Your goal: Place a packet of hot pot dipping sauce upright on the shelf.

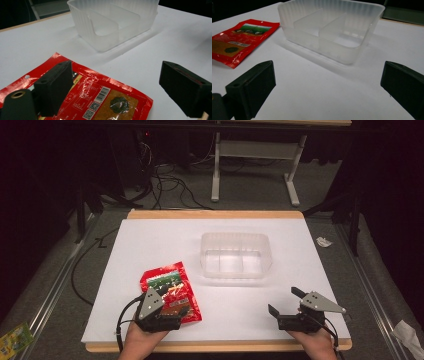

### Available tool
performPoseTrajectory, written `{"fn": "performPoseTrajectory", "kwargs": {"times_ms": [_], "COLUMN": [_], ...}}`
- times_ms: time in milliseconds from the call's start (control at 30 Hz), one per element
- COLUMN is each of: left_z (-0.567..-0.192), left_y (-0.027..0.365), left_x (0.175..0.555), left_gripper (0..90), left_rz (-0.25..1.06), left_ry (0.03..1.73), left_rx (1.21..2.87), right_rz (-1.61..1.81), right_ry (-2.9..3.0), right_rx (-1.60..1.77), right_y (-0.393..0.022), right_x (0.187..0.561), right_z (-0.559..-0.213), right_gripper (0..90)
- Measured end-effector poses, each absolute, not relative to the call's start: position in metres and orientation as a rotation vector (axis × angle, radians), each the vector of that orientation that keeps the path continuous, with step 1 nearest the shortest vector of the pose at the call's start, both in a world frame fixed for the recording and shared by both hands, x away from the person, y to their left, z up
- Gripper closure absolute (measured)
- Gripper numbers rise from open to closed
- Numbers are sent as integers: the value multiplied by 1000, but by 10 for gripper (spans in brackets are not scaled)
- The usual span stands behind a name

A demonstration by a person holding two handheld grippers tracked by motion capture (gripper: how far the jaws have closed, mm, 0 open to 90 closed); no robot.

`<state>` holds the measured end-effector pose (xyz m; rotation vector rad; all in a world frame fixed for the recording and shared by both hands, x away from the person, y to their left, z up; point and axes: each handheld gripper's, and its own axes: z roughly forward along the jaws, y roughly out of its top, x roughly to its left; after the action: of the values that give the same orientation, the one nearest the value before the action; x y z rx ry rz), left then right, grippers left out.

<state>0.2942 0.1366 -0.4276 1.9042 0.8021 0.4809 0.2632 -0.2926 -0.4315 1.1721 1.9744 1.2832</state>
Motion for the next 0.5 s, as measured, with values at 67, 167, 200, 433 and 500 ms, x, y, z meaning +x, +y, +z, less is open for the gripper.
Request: {"fn": "performPoseTrajectory", "kwargs": {"times_ms": [67, 167, 200, 433, 500], "left_z": [-429, -429, -429, -427, -428], "left_y": [138, 143, 144, 150, 150], "left_x": [296, 296, 296, 297, 299], "left_gripper": [112, 112, 114, 120, 120], "left_rz": [475, 470, 474, 476, 473], "left_ry": [809, 815, 817, 831, 834], "left_rx": [1903, 1896, 1889, 1868, 1874], "right_rz": [1281, 1282, 1285, 1278, 1277], "right_ry": [1974, 1970, 1964, 1967, 1969], "right_rx": [1175, 1169, 1170, 1173, 1185], "right_y": [-293, -292, -291, -291, -292], "right_x": [264, 264, 264, 264, 264], "right_z": [-432, -431, -430, -432, -433], "right_gripper": [0, 0, 0, 0, 0]}}
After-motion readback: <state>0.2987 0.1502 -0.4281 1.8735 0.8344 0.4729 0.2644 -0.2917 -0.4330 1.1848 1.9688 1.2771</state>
